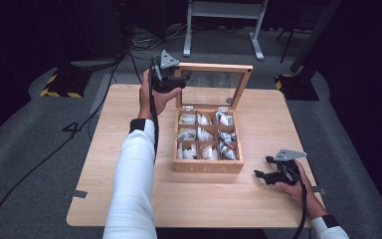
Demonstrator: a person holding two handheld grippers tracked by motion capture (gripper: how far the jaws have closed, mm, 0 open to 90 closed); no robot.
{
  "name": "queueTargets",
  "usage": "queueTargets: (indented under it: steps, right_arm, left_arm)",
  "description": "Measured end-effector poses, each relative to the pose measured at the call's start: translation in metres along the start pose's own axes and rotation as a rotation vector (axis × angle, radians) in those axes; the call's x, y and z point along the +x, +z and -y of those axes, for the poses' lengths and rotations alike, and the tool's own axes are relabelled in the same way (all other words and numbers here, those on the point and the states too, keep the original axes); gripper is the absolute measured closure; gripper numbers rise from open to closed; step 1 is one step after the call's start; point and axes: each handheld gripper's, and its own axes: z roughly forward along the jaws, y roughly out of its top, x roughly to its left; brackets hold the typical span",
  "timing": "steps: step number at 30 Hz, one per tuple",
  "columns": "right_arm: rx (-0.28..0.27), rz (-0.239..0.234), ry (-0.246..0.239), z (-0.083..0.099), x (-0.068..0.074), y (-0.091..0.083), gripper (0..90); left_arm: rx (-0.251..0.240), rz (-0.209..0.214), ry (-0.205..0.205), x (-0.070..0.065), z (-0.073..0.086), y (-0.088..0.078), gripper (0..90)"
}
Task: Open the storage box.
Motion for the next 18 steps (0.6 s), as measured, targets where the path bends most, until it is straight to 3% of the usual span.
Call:
queueTargets:
  steps: [8,12,16,18]
  right_arm:
    - [0.006,0.002,0.002,-0.002,0.000,0.002,16.9]
    - [0.007,0.002,0.004,-0.002,0.000,0.003,16.6]
    - [0.006,0.002,0.004,-0.002,0.000,0.003,16.5]
    - [0.006,0.003,0.003,-0.002,0.000,0.003,16.5]
  left_arm:
    - [0.011,-0.050,-0.006,0.003,0.000,0.010,48.3]
    - [0.009,-0.064,-0.034,0.005,0.003,0.015,50.3]
    - [0.025,-0.092,-0.028,0.004,0.006,0.020,50.4]
    - [0.026,-0.095,-0.060,0.005,0.009,0.023,51.3]
